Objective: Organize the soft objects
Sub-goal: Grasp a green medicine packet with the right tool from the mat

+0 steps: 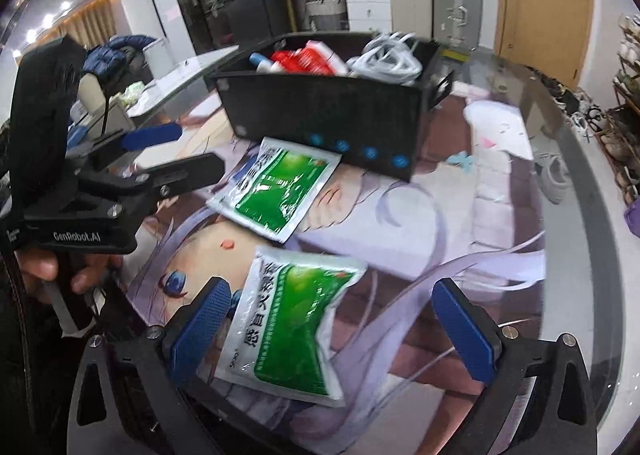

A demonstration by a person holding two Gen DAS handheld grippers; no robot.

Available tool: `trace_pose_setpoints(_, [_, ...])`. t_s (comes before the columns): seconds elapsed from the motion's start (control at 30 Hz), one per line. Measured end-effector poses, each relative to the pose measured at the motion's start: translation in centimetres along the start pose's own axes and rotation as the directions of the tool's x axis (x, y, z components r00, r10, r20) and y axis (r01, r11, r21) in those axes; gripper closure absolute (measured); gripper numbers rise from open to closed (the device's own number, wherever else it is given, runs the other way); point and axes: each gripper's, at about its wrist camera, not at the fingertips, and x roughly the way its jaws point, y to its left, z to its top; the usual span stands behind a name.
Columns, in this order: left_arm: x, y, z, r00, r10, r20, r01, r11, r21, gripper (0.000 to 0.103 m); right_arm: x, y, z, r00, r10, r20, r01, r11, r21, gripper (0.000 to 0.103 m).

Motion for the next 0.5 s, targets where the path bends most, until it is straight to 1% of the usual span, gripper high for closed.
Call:
trace_pose_setpoints(0.07, [0.1, 0.1, 0.0, 1.0, 0.003, -0.004, -0.003, 1.0, -0.005, 0.0, 0.5, 0.4, -0.1, 1.0, 0.009, -0.015, -0.009, 1.0, -0.009, 0.001])
trace_pose_setpoints(0.3, [0.1, 0.0, -0.5, 1.0, -0.009, -0.009, 0.009, 1.0, 0.003, 0.0, 0.8, 0.9, -0.5, 0.998, -0.048, -0.03, 0.046, 0.996, -0.076, 0.001])
trace_pose_setpoints(0.5, [0.2, -0.2, -0.6, 1.0, -0.01, -0.017, 0.011, 1.0, 0.008, 0.0, 0.9, -0.9, -0.3, 0.993, -0.119, -0.024, 0.119, 0.993, -0.017, 0.001])
